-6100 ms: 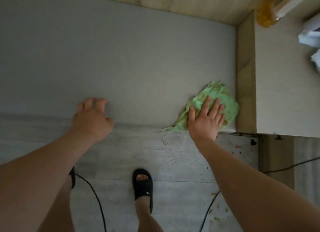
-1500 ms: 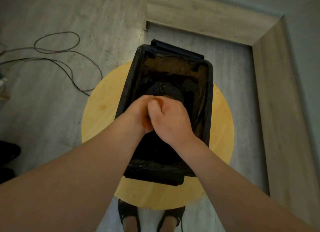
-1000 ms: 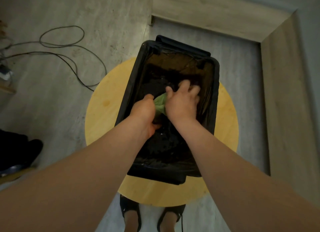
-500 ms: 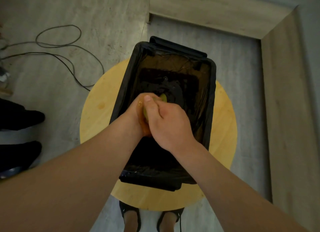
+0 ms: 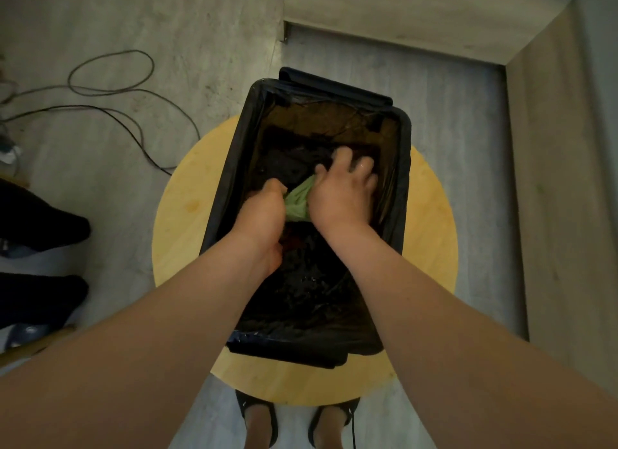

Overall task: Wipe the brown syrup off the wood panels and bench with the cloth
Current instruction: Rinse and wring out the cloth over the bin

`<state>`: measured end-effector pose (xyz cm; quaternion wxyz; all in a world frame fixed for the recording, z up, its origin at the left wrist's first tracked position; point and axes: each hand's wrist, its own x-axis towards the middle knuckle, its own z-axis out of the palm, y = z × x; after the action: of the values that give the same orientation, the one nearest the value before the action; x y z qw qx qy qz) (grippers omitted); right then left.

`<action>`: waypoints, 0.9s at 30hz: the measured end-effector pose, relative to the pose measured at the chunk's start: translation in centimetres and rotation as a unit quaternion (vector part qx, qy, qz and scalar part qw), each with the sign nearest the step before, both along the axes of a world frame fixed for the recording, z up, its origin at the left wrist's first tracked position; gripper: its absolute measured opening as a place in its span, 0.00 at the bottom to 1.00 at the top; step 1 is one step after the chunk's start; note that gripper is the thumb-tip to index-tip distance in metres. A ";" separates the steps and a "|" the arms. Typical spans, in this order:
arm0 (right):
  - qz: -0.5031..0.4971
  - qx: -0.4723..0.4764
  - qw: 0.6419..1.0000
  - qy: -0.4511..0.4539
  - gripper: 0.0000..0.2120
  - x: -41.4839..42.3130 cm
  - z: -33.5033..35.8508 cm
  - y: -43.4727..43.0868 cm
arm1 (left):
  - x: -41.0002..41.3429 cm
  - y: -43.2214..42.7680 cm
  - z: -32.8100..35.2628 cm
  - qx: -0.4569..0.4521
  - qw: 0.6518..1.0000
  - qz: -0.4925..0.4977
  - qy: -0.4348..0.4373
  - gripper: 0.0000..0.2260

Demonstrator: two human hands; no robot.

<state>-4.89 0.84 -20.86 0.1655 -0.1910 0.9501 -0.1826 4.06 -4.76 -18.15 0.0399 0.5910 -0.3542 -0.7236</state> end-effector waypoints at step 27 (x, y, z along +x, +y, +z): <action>0.067 -0.017 0.997 0.016 0.24 0.3 1.4 0.7 | 0.4 -0.5 1.0 0.047 0.993 -0.035 0.101 0.18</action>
<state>-4.61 1.54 -19.43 0.1588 -0.2603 0.9343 -0.1846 4.42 -5.25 -17.11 0.0225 0.5033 -0.3347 -0.7963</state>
